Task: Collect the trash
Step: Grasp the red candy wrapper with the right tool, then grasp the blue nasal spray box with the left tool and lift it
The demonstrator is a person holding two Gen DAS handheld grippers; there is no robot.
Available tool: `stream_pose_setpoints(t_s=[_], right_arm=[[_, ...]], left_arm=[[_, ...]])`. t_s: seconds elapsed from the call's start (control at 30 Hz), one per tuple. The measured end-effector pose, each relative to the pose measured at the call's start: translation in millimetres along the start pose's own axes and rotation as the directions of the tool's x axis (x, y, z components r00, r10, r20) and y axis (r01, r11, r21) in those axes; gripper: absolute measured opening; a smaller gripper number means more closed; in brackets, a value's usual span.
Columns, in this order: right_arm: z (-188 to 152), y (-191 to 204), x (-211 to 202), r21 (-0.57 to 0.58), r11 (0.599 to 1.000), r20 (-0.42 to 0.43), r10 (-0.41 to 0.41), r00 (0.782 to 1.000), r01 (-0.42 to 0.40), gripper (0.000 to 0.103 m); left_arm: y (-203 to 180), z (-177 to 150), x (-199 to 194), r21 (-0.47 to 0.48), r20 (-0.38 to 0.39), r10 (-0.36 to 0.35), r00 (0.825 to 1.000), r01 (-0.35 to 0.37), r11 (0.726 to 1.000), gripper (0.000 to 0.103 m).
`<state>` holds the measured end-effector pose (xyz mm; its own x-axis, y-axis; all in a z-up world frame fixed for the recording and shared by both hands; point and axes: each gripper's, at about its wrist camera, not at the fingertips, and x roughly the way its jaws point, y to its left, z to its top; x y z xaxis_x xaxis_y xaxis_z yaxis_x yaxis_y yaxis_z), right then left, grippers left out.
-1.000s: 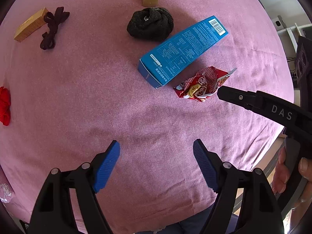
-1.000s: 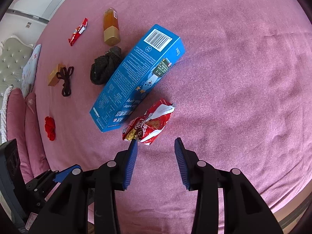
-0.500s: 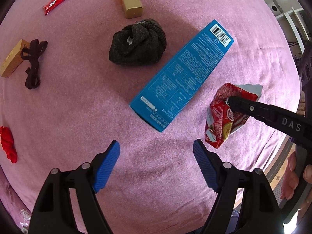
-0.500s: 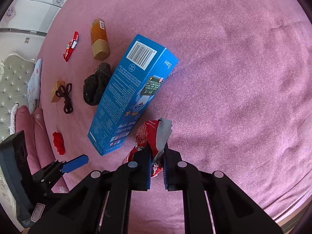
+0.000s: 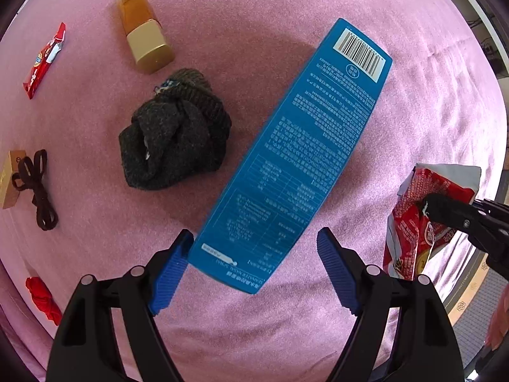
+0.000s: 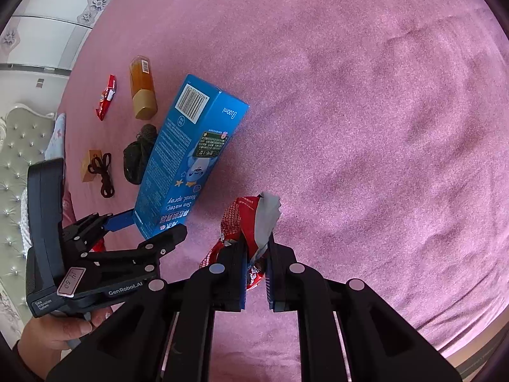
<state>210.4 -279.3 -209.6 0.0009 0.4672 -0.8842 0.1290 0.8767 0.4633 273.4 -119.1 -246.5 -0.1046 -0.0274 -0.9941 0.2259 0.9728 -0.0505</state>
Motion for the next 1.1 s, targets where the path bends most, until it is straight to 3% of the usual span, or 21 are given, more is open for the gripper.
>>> stream_pose_setpoints(t_s=[0.13,0.17,0.37,0.63,1.1], right_arm=[[-1.9,-3.5,-3.7,-0.001,1.0,0.003,0.005,1.0,-0.005,0.009],[-3.1,-4.1,-3.7,0.0,1.0,0.003,0.004,1.0,-0.004,0.009],[-10.9,-13.5,-13.0,0.009,1.0,0.01,0.004,1.0,-0.004,0.009],[-36.6,-19.4,-31.0,-0.017,1.0,0.01,-0.006,1.0,0.006,0.009],[-114.1,-16.5,-67.0,-0.032,0.999,0.064,-0.021,0.998,0.023,0.009]], left_arm=[[-4.5,15.0,2.2,-0.002,0.001,0.0,1.0,0.0,1.0,0.074],[-4.2,19.1,2.4,-0.002,-0.001,0.005,1.0,-0.005,1.0,0.061],[-5.1,16.1,0.9,-0.03,-0.005,-0.023,1.0,0.023,0.999,0.053],[-9.0,-24.5,-8.1,-0.129,-0.006,-0.128,0.992,0.126,0.984,0.05],[-37.4,-113.9,-46.8,-0.151,0.076,-0.218,0.973,0.228,0.962,0.045]])
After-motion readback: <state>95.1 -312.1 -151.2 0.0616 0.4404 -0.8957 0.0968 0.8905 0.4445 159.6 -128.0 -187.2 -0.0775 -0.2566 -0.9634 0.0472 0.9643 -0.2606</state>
